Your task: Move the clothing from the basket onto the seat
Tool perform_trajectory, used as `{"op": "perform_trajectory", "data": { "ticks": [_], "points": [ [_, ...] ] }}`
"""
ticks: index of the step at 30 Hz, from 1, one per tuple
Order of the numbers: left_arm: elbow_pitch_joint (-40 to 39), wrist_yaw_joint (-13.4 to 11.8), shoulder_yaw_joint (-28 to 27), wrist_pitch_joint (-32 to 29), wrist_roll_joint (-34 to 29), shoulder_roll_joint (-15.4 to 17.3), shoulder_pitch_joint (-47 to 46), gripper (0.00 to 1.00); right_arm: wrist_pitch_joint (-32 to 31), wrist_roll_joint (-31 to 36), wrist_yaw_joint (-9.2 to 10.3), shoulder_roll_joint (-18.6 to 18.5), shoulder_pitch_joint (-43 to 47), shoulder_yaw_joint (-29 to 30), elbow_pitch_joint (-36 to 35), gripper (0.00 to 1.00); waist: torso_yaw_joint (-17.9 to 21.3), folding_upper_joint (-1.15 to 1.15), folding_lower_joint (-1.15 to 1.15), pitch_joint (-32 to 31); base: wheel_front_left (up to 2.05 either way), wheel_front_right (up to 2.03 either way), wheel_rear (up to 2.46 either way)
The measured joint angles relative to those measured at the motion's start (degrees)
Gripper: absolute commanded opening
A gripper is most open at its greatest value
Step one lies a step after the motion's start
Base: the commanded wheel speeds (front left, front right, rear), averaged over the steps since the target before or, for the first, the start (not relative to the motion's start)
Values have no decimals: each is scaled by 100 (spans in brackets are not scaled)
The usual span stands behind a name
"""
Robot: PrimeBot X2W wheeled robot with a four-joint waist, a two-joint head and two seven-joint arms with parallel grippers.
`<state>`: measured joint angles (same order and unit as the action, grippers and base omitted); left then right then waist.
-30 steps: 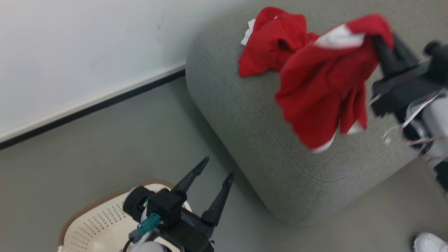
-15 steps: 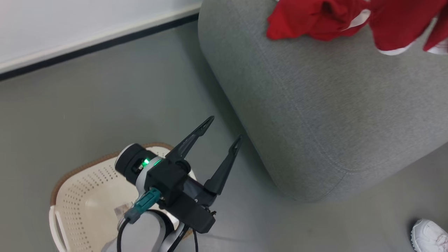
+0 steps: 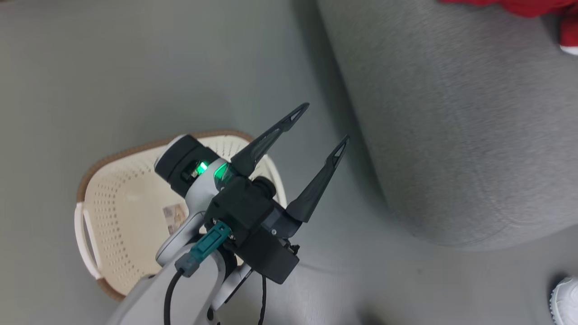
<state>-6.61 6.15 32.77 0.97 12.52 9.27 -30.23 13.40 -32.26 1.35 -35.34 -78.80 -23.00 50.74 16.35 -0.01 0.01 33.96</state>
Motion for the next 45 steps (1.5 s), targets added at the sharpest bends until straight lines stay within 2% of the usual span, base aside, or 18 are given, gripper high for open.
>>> {"op": "perform_trajectory", "data": {
  "ticks": [5, 11, 12, 13, 14, 16, 17, 18, 28, 35, 45],
  "points": [
    [31, 36, 19, -44, -21, 16, -160, 100, 36, 1, -3, 538, -47, -146, 285, 0, -162, -1, 0, 391, 0, 0, 0],
    [118, 42, 33, -44, -56, 126, -186, 100, 81, 3, -94, 817, -21, -264, 589, 0, -268, 0, 0, 636, 0, 0, 0],
    [171, 42, 21, -44, -56, 159, -221, 100, 84, 11, -138, 927, -11, -307, 690, 4, -276, 0, 0, 676, 0, 0, 0],
    [171, 42, 21, -44, -56, 159, -221, 100, 84, 11, -138, 927, -11, -307, 690, 17, -276, 0, 0, 676, 0, 0, 0],
    [200, 42, 8, -44, -56, 170, -221, 100, 85, 13, -146, 985, -1, -327, 730, 25, -268, 0, 0, 680, 0, 0, 0],
    [245, 43, -3, -43, -56, 198, -221, 100, 88, 41, -198, 1062, 23, -364, 789, 53, -238, 0, 0, 664, 0, 0, 0],
    [286, 43, -12, -36, -56, 204, -221, 100, 89, 53, -274, 1082, 25, -390, 879, 81, -198, 0, -1, 629, 0, 0, 0],
    [286, 43, -12, -36, -56, 204, -221, 100, 89, 53, -274, 1082, 25, -390, 879, 100, -198, 0, -1, 629, 0, 0, 0],
    [571, 44, -51, 74, 9, 287, -129, 100, 115, 271, -541, 1335, 210, -621, 1049, 100, 30, 1, -1, 330, 0, 0, 0],
    [860, 44, -77, 236, 137, 274, 21, 100, 115, 387, -608, 1440, 463, -701, 1005, 100, 164, 1, -1, -8, 0, 0, 0],
    [1346, 45, -190, 563, 456, 55, 139, 100, 130, 457, -714, 1652, 795, -758, 840, 100, 237, 2, -2, -681, 0, 0, 0]
  ]
}}
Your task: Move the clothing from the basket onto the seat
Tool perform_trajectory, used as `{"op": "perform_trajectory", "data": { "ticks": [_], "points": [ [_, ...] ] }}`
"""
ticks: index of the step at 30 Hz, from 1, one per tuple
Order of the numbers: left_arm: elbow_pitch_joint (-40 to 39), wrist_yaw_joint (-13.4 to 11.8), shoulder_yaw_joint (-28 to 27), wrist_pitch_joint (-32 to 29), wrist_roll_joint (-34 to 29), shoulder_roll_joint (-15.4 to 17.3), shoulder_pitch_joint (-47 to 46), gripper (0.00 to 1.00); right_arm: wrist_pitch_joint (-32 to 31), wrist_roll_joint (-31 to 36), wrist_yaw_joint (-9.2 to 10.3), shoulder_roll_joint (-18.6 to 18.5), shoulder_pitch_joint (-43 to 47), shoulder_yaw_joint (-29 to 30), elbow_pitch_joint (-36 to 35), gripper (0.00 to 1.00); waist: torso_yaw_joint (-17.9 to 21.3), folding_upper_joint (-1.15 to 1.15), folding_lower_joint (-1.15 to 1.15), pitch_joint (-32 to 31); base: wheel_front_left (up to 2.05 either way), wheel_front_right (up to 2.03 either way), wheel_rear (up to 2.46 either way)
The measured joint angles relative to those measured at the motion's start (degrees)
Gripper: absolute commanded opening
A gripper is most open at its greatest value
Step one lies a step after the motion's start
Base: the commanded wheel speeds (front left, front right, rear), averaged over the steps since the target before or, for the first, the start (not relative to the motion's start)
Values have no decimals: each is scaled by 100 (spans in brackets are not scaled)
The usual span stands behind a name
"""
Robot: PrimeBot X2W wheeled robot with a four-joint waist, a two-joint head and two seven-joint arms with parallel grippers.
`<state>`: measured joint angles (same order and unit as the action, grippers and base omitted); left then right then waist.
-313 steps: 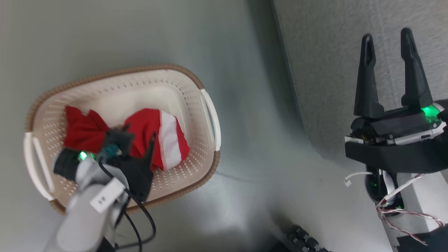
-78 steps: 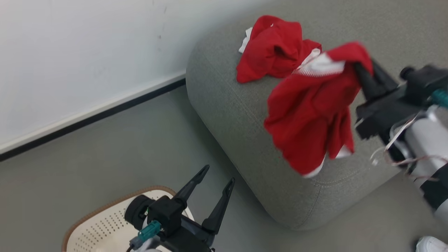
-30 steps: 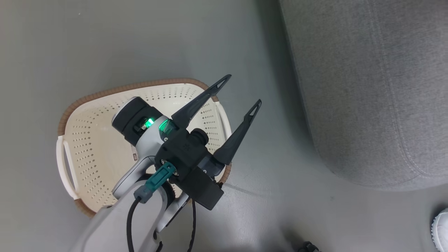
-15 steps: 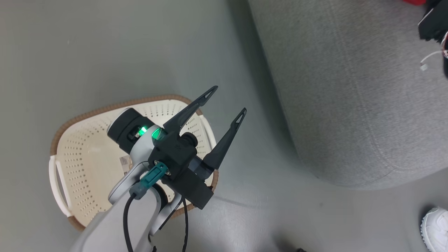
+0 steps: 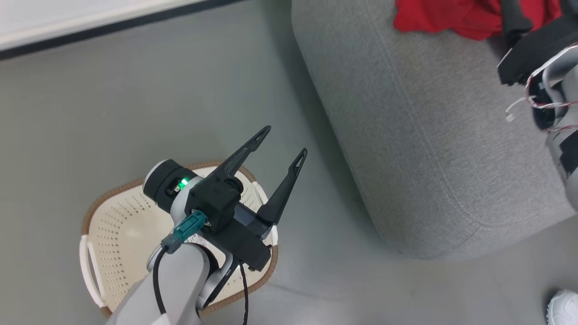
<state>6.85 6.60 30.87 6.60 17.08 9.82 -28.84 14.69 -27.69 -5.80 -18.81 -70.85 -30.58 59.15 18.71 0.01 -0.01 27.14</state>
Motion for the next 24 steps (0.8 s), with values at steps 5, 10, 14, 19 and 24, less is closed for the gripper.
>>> {"op": "perform_trajectory", "data": {
  "ticks": [5, 10, 14, 19, 24],
  "points": [
    [223, -1, -76, 170, 121, -105, 121, 100, 0, 19, -35, 153, 283, -86, -115, 100, -33, 0, 0, -393, 0, 0, 0],
    [483, -41, -242, 359, 324, -134, 358, 100, 0, 46, -78, 302, 633, -97, -250, 100, -124, 0, -1, -797, 0, 0, 0],
    [691, -65, -368, 467, 458, -132, 611, 100, 0, 38, -78, 460, 1048, -100, -344, 100, -232, 0, -1, -1119, 0, 0, 0],
    [933, -253, -624, 564, 568, -107, 989, 100, 0, -63, -78, 559, 1600, -44, -504, 100, -394, 0, -1, -1528, 0, 0, 0],
    [972, -416, -939, 623, 780, -22, 1433, 100, 0, -97, -79, 731, 2256, -49, -769, 100, -574, 0, -1, -1928, 0, 0, 0]
  ]
}}
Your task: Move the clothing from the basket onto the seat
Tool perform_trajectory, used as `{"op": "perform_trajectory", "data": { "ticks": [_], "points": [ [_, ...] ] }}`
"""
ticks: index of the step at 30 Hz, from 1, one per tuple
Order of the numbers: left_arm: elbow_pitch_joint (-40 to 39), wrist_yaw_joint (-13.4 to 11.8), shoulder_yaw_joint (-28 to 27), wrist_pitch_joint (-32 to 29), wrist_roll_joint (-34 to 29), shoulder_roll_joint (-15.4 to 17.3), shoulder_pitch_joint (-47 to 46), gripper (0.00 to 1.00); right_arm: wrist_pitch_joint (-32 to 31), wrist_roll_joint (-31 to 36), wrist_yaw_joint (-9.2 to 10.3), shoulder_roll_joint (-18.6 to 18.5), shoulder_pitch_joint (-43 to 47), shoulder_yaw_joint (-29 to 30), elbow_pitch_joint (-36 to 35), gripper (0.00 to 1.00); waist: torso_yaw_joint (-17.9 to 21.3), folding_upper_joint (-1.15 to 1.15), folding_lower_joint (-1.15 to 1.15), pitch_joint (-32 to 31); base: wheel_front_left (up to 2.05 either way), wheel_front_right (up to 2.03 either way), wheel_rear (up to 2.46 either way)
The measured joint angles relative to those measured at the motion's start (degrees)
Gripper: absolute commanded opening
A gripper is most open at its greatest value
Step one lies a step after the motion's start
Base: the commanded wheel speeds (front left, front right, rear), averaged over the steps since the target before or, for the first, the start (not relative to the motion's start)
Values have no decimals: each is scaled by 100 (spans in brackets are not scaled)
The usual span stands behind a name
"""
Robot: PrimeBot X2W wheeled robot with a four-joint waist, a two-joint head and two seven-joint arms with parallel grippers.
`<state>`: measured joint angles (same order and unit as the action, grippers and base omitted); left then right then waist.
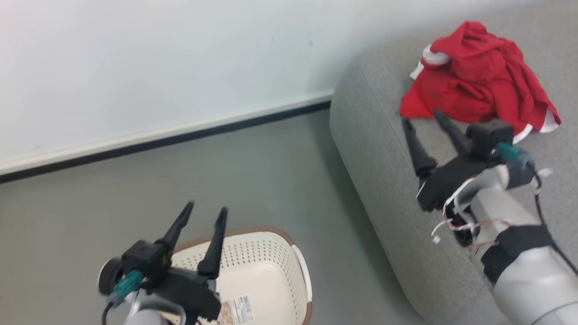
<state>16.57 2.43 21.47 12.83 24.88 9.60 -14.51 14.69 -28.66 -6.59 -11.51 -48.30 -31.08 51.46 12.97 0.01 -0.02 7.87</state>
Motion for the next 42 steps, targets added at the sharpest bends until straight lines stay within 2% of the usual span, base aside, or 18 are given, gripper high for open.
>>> {"op": "perform_trajectory", "data": {
  "ticks": [5, 16, 23, 42],
  "points": [
    [-54, -235, -400, 75, 105, 163, 548, 100, 0, 1, 13, 116, 665, 4, -468, 100, -210, 0, 0, -419, 0, 0, 0],
    [-491, -589, -933, 144, 101, 512, 1393, 100, -1, 12, 378, 211, 1890, 100, -1523, 100, -481, 0, 1, -873, 0, 0, 0],
    [-840, -754, -1187, 146, 93, 543, 1931, 100, 0, 101, 668, 181, 2594, 192, -2175, 100, -518, -1, 2, -937, 0, 0, 0],
    [-1640, -901, -1624, 148, -74, 454, 2929, 100, 0, 400, 1157, -40, 3958, 497, -3808, 100, -474, -1, 2, -967, 0, 0, 0]
  ]
}}
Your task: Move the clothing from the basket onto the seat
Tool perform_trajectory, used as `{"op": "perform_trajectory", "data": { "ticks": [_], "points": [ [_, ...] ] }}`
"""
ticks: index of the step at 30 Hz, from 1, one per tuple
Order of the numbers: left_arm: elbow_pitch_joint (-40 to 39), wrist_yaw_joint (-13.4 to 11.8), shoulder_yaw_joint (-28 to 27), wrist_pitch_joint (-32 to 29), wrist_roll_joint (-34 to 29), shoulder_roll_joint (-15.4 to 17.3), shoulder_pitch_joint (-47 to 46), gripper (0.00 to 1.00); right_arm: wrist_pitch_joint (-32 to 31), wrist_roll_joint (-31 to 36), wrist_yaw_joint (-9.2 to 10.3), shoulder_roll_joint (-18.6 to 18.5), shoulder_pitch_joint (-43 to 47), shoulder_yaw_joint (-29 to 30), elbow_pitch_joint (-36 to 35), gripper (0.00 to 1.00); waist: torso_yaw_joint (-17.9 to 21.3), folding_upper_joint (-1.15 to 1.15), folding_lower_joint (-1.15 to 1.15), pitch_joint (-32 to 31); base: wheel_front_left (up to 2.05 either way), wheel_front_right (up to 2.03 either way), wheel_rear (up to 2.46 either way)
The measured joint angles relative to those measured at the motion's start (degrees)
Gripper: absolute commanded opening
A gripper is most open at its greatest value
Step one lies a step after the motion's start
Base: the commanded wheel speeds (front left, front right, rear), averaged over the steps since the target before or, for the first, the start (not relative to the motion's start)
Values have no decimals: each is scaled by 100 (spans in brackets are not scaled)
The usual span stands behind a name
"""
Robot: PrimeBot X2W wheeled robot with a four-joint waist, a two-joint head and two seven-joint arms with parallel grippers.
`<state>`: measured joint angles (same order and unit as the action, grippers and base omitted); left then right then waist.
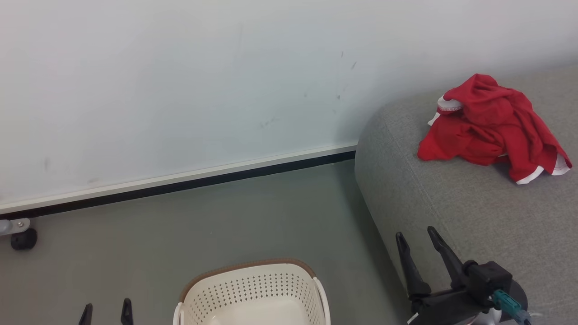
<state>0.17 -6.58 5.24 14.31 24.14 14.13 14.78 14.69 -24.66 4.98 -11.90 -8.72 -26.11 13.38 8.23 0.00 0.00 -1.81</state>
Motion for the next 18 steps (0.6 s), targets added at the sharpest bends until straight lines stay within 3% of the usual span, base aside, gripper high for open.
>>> {"op": "perform_trajectory", "data": {
  "ticks": [18],
  "points": [
    [-467, -48, -149, 0, -238, -210, 225, 100, 0, 203, 114, -63, 363, 259, -631, 100, 1, 0, 0, 50, 0, 0, 0]
  ]
}}
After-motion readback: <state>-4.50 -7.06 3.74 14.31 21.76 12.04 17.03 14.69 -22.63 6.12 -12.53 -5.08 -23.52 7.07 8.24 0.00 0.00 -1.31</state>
